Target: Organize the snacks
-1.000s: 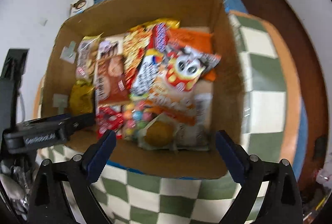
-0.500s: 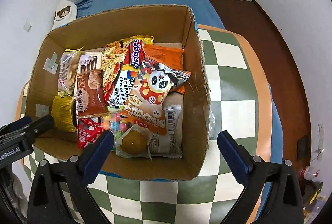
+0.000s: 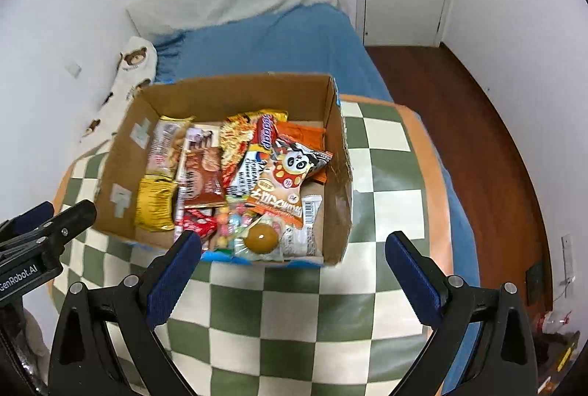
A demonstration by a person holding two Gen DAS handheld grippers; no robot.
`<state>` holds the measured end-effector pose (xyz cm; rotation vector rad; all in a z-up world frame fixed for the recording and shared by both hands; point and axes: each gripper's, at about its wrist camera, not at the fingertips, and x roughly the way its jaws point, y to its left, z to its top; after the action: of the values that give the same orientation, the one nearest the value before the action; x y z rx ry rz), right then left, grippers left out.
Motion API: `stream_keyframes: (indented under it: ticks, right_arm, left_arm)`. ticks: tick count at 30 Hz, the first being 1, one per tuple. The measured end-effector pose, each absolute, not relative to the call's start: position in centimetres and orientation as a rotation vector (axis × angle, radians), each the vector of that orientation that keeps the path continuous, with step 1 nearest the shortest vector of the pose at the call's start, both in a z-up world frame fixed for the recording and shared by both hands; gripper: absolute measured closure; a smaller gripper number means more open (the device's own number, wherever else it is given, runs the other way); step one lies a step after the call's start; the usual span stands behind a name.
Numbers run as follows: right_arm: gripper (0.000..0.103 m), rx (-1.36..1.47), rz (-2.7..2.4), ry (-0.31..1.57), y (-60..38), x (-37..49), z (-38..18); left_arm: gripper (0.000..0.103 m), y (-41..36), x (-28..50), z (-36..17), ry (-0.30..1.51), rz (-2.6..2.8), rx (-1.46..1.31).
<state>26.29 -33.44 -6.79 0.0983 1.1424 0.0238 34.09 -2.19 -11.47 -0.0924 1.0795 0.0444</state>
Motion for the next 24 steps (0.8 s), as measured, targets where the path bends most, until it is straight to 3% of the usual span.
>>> stream_keyframes:
  ticks: [10, 24]
  right_arm:
    - [0.0, 0.068, 0.049, 0.995, -32.2, 18.7, 0.5]
    - [0.0, 0.038, 0.065, 0.864, -31.3, 11.8, 7.4]
  left_arm:
    - [0.007, -1.7, 26.6, -5.5, 0.937, 0.052, -0.069]
    - [0.007, -2.1, 19.9, -0.5, 0.869, 0.012, -0.048]
